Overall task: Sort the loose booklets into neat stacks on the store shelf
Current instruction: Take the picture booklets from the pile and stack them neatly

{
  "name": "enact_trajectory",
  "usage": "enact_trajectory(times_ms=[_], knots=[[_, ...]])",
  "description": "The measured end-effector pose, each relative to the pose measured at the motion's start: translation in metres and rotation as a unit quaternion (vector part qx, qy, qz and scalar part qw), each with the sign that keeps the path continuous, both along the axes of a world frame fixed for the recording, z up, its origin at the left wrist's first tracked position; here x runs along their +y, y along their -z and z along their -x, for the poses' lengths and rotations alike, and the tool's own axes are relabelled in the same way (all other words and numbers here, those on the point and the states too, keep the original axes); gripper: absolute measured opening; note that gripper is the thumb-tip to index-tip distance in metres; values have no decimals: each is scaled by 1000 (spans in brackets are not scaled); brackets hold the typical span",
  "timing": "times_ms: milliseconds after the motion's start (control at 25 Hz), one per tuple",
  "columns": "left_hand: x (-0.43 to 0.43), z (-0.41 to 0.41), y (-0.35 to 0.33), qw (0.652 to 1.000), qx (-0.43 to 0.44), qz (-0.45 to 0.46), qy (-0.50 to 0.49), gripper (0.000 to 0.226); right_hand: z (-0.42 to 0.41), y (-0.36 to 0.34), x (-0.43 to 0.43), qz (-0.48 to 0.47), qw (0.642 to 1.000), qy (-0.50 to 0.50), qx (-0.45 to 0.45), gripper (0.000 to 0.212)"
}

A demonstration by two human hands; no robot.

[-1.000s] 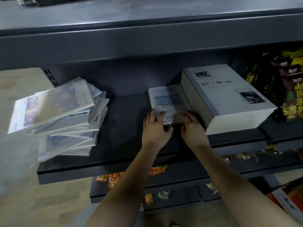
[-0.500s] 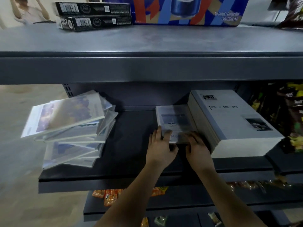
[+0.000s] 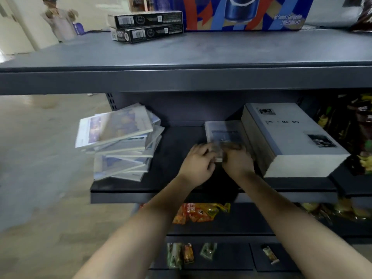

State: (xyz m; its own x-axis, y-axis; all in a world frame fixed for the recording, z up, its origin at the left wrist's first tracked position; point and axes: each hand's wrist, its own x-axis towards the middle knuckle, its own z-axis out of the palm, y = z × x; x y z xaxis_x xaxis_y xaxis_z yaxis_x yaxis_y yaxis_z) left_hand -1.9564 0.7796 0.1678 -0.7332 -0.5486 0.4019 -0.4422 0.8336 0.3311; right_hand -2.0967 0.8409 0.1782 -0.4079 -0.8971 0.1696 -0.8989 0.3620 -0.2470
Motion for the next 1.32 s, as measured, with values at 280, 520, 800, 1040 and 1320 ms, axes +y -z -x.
enact_trajectory(times_ms=[280,520,800,1040,1320], knots=[[-41,-114,-67,989,-2,61,-132,48,-108,-56,-62,117,979,-165,13,60],[-62,-225,-89,957,-38,39,-285,45,-171,-88,-111,46,950,-303,60,65],[-59,-270,-79,950,-90,49,-295,48,-196,-78,-147,-95,935,-300,163,60],[-70,-272,-79,951,-110,-8,-289,47,-198,-85,-142,-58,937,-260,224,33],[-73,-259,-69,956,-122,81,-255,39,-149,-95,-118,-36,955,-288,67,35]])
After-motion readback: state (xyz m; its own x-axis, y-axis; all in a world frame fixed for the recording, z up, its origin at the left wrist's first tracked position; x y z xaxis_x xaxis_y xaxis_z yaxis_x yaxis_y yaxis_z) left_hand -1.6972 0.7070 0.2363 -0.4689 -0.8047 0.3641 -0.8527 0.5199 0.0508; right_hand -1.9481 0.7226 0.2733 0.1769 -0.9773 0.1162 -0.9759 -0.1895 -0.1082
